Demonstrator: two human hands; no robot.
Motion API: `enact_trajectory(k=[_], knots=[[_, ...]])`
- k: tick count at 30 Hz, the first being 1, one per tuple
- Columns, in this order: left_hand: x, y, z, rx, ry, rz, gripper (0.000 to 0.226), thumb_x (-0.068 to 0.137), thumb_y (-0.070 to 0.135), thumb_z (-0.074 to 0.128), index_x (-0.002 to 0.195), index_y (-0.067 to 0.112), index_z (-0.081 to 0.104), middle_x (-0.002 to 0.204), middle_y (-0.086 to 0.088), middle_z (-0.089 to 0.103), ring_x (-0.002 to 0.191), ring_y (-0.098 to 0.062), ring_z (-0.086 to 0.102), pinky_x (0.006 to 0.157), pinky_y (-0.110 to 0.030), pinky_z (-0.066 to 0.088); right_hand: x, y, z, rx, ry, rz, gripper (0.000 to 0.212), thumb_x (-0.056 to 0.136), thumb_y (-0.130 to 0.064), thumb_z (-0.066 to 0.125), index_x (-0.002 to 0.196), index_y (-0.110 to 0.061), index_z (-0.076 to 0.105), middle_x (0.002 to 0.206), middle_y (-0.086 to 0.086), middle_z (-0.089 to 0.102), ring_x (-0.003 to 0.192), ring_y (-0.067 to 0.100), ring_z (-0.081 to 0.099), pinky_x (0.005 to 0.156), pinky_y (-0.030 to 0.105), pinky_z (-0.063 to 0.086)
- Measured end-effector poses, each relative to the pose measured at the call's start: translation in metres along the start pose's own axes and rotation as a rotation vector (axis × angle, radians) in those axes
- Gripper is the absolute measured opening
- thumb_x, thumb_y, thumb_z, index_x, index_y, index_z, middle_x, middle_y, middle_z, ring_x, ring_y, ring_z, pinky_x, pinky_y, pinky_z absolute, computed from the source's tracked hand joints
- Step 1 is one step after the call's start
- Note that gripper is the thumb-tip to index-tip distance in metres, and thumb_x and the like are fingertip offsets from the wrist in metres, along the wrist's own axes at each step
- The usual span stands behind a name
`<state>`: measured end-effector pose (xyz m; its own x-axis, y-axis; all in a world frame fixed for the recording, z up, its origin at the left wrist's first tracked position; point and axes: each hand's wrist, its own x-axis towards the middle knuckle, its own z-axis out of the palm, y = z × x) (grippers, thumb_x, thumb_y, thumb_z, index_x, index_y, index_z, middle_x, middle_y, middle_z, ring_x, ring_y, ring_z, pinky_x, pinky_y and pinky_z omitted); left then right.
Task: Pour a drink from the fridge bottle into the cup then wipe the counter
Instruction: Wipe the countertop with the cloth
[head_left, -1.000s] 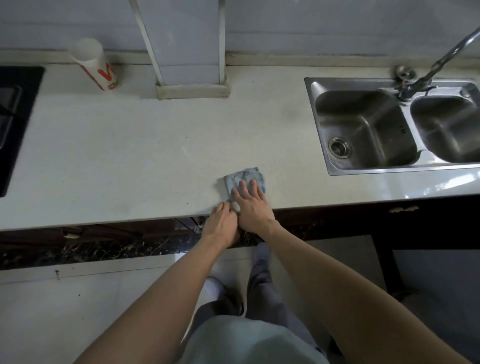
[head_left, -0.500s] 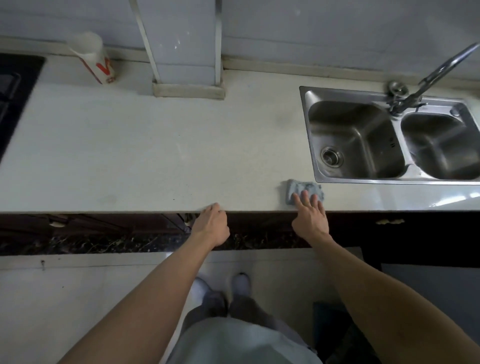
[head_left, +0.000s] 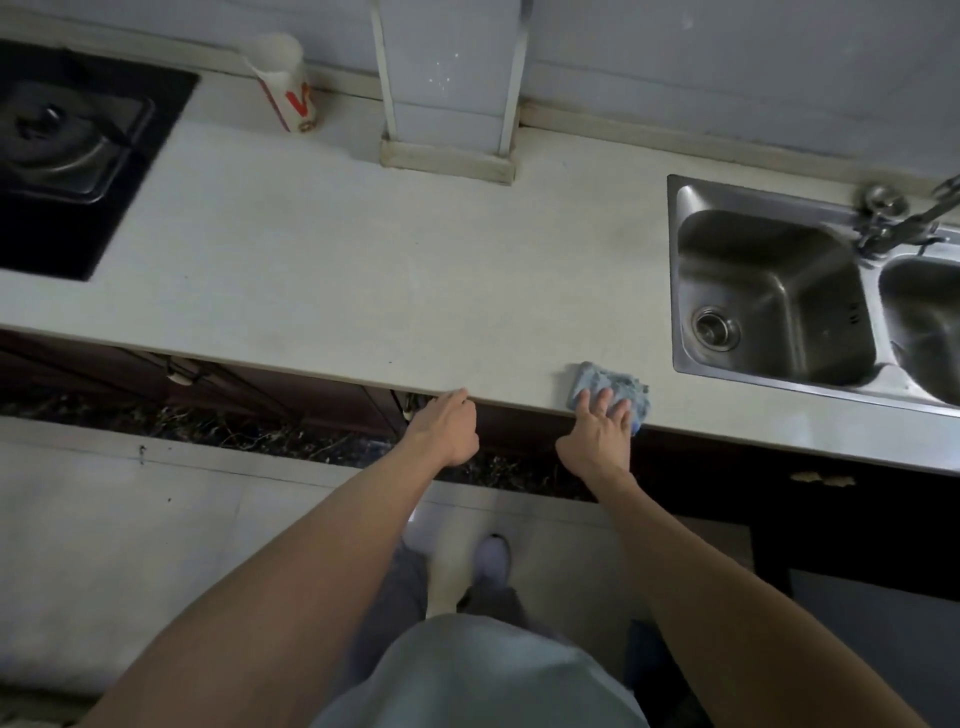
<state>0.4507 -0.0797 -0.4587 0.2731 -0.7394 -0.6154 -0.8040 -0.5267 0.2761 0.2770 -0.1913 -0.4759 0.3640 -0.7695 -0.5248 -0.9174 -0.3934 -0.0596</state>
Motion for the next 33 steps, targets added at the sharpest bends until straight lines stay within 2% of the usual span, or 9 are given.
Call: enact_trajectory(k=[3, 8, 14, 20, 24, 29, 33], knots=[[-0.001, -0.017, -0.007, -0.024, 0.04, 0.012, 0.038, 0.094, 0.017, 0.049, 0.129, 0.001, 0.054, 0.141, -0.01, 0.045, 0.133, -0.026, 0.043, 0.112, -0.038, 0.037, -0.006, -0.049, 0.008, -0.017, 0.003, -0.105, 0.082, 0.086, -0.019, 0.049, 0.156, -0.013, 0.008, 0.163, 0.018, -0.004, 0.146, 0.046, -0.011, 0.121, 0.049, 0.003], [-0.006, -0.066, -0.022, 0.019, 0.067, 0.032, 0.04, 0.095, 0.017, 0.052, 0.132, 0.002, 0.052, 0.14, -0.008, 0.043, 0.133, -0.025, 0.042, 0.11, -0.039, 0.039, -0.015, -0.139, 0.016, -0.05, -0.04, -0.22, 0.081, 0.088, -0.023, 0.049, 0.156, -0.013, 0.007, 0.163, 0.018, -0.005, 0.146, 0.045, -0.013, 0.122, 0.048, -0.003], [0.005, -0.116, -0.055, 0.109, 0.105, 0.097, 0.053, 0.095, 0.019, 0.053, 0.145, 0.005, 0.043, 0.153, -0.009, 0.035, 0.138, -0.027, 0.037, 0.115, -0.04, 0.034, -0.018, -0.205, 0.022, -0.036, -0.049, -0.276, 0.078, 0.09, -0.022, 0.047, 0.156, -0.01, 0.009, 0.162, 0.019, -0.003, 0.146, 0.047, -0.011, 0.122, 0.049, -0.003], [0.009, -0.122, -0.05, 0.146, 0.046, 0.157, 0.051, 0.094, 0.022, 0.053, 0.142, 0.006, 0.047, 0.149, -0.011, 0.04, 0.137, -0.028, 0.038, 0.114, -0.041, 0.034, -0.007, -0.221, 0.019, -0.088, -0.062, -0.269, 0.074, 0.095, -0.028, 0.043, 0.156, -0.008, 0.005, 0.161, 0.023, -0.004, 0.146, 0.049, -0.01, 0.121, 0.052, -0.001], [0.019, -0.131, -0.054, 0.17, 0.054, 0.163, 0.052, 0.094, 0.024, 0.055, 0.14, 0.002, 0.048, 0.15, -0.013, 0.038, 0.137, -0.028, 0.037, 0.114, -0.041, 0.033, 0.006, -0.218, 0.009, -0.108, -0.055, -0.271, 0.078, 0.092, -0.021, 0.047, 0.155, -0.009, 0.003, 0.161, 0.021, -0.007, 0.145, 0.048, -0.013, 0.121, 0.052, -0.001], [0.035, -0.14, -0.064, 0.2, 0.068, 0.16, 0.06, 0.091, 0.02, 0.058, 0.145, 0.002, 0.04, 0.154, -0.012, 0.026, 0.139, -0.03, 0.03, 0.114, -0.045, 0.032, 0.033, -0.22, -0.007, -0.114, -0.057, -0.245, 0.083, 0.089, -0.018, 0.053, 0.156, -0.011, 0.004, 0.162, 0.019, -0.007, 0.146, 0.047, -0.011, 0.121, 0.051, 0.001], [0.053, -0.137, -0.08, 0.237, 0.089, 0.152, 0.058, 0.091, 0.023, 0.059, 0.143, 0.004, 0.041, 0.154, -0.011, 0.019, 0.14, -0.033, 0.023, 0.112, -0.049, 0.031, 0.064, -0.223, -0.027, -0.116, -0.091, -0.22, 0.083, 0.087, -0.014, 0.049, 0.156, -0.013, 0.003, 0.162, 0.017, -0.008, 0.146, 0.045, -0.013, 0.122, 0.049, 0.0]])
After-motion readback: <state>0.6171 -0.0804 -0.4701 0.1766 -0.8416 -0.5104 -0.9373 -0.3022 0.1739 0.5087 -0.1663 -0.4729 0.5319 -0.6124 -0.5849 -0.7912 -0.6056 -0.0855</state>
